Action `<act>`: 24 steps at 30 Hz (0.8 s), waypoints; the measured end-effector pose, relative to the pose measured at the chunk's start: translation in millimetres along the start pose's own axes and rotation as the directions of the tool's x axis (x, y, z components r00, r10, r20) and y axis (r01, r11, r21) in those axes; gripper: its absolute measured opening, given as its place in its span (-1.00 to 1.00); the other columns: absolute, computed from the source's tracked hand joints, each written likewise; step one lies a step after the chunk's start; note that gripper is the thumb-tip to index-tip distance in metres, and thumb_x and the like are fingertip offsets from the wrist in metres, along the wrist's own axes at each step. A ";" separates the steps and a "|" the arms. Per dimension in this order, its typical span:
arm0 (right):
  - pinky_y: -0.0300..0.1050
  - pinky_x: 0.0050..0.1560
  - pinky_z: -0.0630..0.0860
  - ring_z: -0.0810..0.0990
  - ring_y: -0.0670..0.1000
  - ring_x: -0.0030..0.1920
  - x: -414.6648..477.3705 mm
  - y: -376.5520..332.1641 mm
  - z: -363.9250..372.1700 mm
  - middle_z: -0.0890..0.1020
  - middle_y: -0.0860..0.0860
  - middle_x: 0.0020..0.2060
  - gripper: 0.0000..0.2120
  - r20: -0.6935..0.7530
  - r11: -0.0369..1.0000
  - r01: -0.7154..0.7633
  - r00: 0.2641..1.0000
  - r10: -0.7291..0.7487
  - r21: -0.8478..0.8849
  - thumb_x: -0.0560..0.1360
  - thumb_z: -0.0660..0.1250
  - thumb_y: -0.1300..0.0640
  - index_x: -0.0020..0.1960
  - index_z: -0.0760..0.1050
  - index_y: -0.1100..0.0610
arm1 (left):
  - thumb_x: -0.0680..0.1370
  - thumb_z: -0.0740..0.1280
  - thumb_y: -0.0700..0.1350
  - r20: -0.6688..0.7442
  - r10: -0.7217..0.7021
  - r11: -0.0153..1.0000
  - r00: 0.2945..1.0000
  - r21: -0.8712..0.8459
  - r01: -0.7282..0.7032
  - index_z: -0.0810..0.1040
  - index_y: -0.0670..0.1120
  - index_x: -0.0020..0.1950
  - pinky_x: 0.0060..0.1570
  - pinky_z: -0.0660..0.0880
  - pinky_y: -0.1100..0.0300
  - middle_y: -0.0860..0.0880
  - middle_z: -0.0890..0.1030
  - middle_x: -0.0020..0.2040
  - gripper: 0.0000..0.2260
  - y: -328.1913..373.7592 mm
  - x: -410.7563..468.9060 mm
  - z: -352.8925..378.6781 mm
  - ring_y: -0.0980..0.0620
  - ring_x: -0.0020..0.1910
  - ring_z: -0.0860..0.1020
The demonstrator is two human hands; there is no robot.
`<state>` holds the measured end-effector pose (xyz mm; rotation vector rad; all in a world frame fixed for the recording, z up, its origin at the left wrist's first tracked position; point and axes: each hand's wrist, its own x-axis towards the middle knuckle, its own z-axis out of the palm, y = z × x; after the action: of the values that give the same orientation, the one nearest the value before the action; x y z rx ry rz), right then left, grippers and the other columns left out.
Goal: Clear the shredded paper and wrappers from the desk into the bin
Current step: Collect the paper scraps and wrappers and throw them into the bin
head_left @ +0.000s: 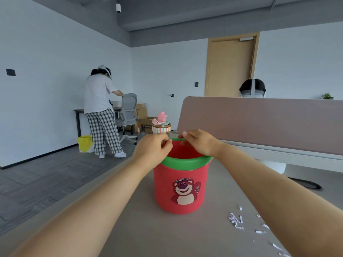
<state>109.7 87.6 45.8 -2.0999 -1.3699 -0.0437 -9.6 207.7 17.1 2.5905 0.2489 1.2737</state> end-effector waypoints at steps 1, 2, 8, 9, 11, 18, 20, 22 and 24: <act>-0.05 0.19 0.38 0.54 0.12 0.12 -1.7 0.9 -1.2 0.63 0.12 0.10 -0.60 -0.017 1.000 -0.008 1.000 0.008 -0.006 0.61 -0.02 0.02 0.17 0.49 0.22 | 0.50 0.27 -0.13 0.000 -0.003 1.000 1.000 0.005 0.003 0.38 -0.02 -0.43 -0.39 0.31 0.17 0.09 0.29 -0.58 -0.71 1.0 0.7 -1.7 0.12 -0.54 0.30; -0.05 0.20 0.37 0.53 0.13 0.14 -3.9 2.0 -2.6 0.63 0.13 0.10 -0.61 -0.039 1.000 -0.005 0.999 0.005 -0.012 0.61 -0.01 0.03 0.17 0.48 0.23 | 0.50 0.28 -0.13 -0.006 -0.006 1.000 1.000 0.006 0.006 0.45 -0.05 -0.38 -0.38 0.34 0.15 0.10 0.31 -0.57 -0.77 2.9 1.5 -3.1 0.08 -0.52 0.32; -0.17 0.08 0.47 0.60 0.08 0.00 -37.0 20.6 -23.7 0.67 0.13 -0.01 -0.78 -0.247 0.998 0.057 0.967 -0.060 -0.021 0.53 0.19 0.18 0.11 0.53 0.17 | 0.45 0.19 -0.03 -0.140 0.102 0.995 0.985 -0.006 -0.103 0.42 -0.03 -0.37 -0.40 0.24 0.22 0.12 0.29 -0.56 -0.80 40.1 4.0 2.6 0.00 -0.45 0.33; -0.24 0.01 0.44 0.60 0.07 -0.04 -47.8 26.1 -29.4 0.68 0.12 -0.03 -0.80 -0.285 0.998 0.056 0.956 -0.063 -0.031 0.52 0.22 0.20 0.09 0.54 0.18 | 0.45 0.18 -0.01 -0.159 0.146 0.989 0.976 -0.015 -0.150 0.43 -0.04 -0.37 -0.43 0.22 0.24 0.11 0.32 -0.55 -0.77 50.9 2.3 7.6 0.01 -0.46 0.34; -0.31 -0.09 0.38 0.58 0.09 -0.11 -72.8 40.5 -40.9 0.68 0.12 -0.08 -0.82 -0.340 0.998 0.033 0.939 -0.048 -0.048 0.51 0.23 0.23 0.05 0.55 0.22 | 0.45 0.15 0.00 -0.177 0.245 0.966 0.953 -0.042 -0.256 0.47 -0.09 -0.35 -0.44 0.25 0.27 0.05 0.46 -0.50 -0.74 75.3 -3.3 21.2 0.01 -0.48 0.40; -0.20 -0.06 0.49 0.57 -0.01 -0.20 -187.3 115.5 -72.2 0.59 -0.06 -0.25 -0.82 -0.357 0.977 -0.204 0.918 0.171 -0.056 0.49 0.21 0.29 0.01 0.55 0.20 | 0.43 0.12 0.03 0.021 0.369 0.903 0.929 -0.247 -0.352 0.49 -0.09 -0.33 -0.40 0.45 0.16 -0.04 0.57 -0.38 -0.73 159.3 -37.4 108.1 -0.11 -0.39 0.55; -0.26 -0.05 0.43 0.55 -0.02 -0.19 -221.4 134.2 -77.7 0.65 0.02 -0.21 -0.83 -0.370 0.957 -0.278 0.900 0.230 -0.081 0.47 0.23 0.29 0.00 0.57 0.20 | 0.46 0.16 0.02 0.182 0.348 0.915 0.920 -0.281 -0.290 0.54 -0.06 -0.21 -0.26 0.46 0.15 -0.02 0.60 -0.21 -0.77 171.4 -49.9 134.3 -0.08 -0.21 0.59; -0.30 -0.04 0.41 0.54 -0.06 -0.18 -253.3 151.1 -82.8 0.68 0.06 -0.14 -0.83 -0.352 0.929 -0.358 0.885 0.304 -0.097 0.47 0.26 0.27 0.02 0.57 0.18 | 0.52 0.21 0.04 0.410 0.306 0.945 0.859 -0.240 -0.222 0.53 -0.03 0.03 0.03 0.47 0.12 -0.01 0.55 0.07 -0.78 180.9 -64.0 161.4 -0.04 0.11 0.52; -0.32 -0.05 0.39 0.54 -0.07 -0.17 -283.8 167.1 -87.9 0.67 0.04 -0.13 -0.83 -0.330 0.893 -0.436 0.864 0.381 -0.112 0.48 0.27 0.22 0.03 0.57 0.14 | 0.50 0.14 0.25 0.666 0.166 0.986 0.728 -0.096 -0.137 0.32 0.06 0.34 0.36 0.24 -0.04 -0.02 0.28 0.41 -0.53 187.1 -80.5 183.4 -0.09 0.43 0.20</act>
<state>144.9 -233.5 -62.7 -2.3814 -0.7427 -0.3105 96.0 -17.9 -97.4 2.8712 -0.1327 0.2845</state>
